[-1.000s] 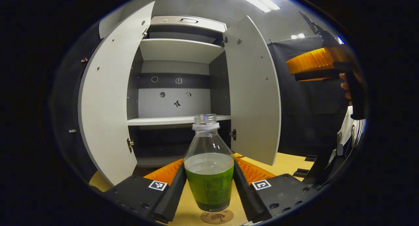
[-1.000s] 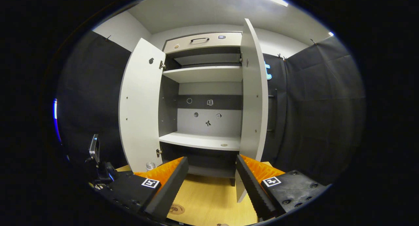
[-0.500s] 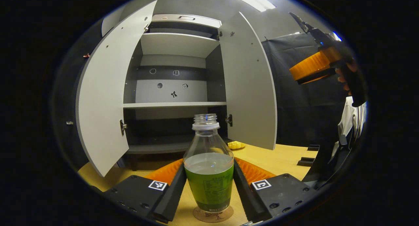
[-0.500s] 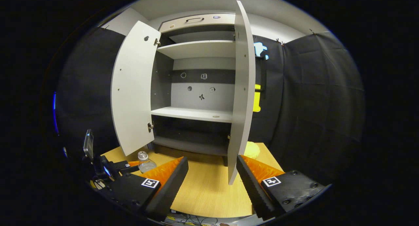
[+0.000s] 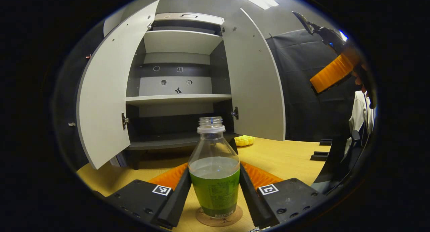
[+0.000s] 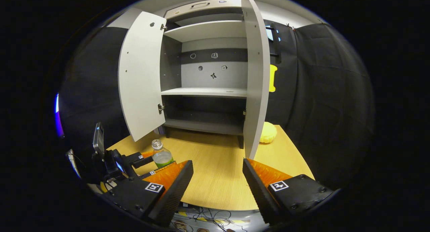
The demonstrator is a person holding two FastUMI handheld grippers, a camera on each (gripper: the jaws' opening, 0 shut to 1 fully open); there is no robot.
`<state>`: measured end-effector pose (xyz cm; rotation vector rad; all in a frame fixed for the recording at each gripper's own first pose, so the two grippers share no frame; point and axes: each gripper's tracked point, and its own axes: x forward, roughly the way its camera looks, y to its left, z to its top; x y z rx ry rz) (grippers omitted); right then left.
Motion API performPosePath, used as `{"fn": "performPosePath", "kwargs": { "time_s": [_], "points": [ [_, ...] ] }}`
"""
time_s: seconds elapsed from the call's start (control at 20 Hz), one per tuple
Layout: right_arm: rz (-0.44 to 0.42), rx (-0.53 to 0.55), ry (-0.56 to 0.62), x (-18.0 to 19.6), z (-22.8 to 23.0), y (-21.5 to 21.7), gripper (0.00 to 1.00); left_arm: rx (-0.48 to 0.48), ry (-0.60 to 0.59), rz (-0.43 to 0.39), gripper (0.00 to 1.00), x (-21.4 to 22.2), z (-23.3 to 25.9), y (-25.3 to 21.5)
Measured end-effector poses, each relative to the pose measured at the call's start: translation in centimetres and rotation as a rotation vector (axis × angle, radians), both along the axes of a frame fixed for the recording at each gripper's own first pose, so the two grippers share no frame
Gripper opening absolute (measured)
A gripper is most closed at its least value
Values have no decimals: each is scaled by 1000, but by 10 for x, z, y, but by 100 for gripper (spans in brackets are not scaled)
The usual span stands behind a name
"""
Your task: Grasp the bottle in the cabinet with the left hand and place it on the coaster, then close the right door with the right hand and the left door with the left hand.
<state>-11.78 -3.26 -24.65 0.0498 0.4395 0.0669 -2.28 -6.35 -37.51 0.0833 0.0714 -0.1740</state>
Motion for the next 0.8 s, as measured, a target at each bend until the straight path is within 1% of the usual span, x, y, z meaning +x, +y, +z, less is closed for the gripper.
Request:
{"fn": "performPosePath", "kwargs": {
  "time_s": [0.2,0.3,0.45,0.55,0.65,0.7,0.75,0.8],
  "points": [
    [23,-3,12,0,-6,6,98,30,32,18,79,-1,-13,7],
    [24,6,18,0,-9,7,98,7,26,11,79,-2,-12,6],
    [22,20,32,1,-14,8,99,-3,18,22,80,-3,-12,8],
    [22,24,34,1,-16,8,98,-20,33,17,80,-5,-17,6],
    [29,22,42,1,-19,8,98,-10,37,15,81,-6,-20,4],
    [33,21,45,1,-20,9,99,12,33,16,83,-6,-21,5],
    [35,22,48,0,-21,9,98,29,27,17,92,-3,-20,5],
    [35,28,53,0,-23,9,98,41,23,24,94,-2,-19,6]
  ]
}}
